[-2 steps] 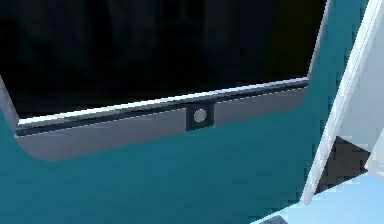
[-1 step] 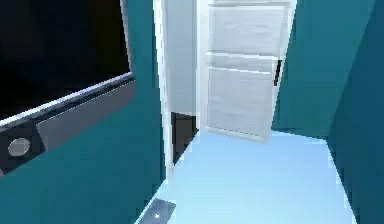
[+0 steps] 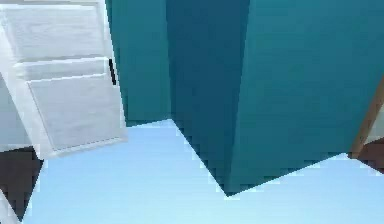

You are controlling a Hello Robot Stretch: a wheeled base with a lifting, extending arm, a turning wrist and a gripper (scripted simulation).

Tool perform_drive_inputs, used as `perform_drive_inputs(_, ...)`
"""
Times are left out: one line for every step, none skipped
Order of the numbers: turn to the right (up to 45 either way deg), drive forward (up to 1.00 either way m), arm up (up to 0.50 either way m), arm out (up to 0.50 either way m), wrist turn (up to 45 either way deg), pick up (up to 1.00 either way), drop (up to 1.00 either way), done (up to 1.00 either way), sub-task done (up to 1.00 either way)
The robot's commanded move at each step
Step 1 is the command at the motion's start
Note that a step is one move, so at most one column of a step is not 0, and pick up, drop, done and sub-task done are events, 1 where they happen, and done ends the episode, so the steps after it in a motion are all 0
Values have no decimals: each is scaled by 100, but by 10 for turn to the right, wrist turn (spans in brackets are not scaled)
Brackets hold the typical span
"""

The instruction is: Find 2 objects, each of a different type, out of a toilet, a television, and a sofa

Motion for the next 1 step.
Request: perform_drive_inputs(450, 0, 0, 0, 0, 0, 0, 0, 0)
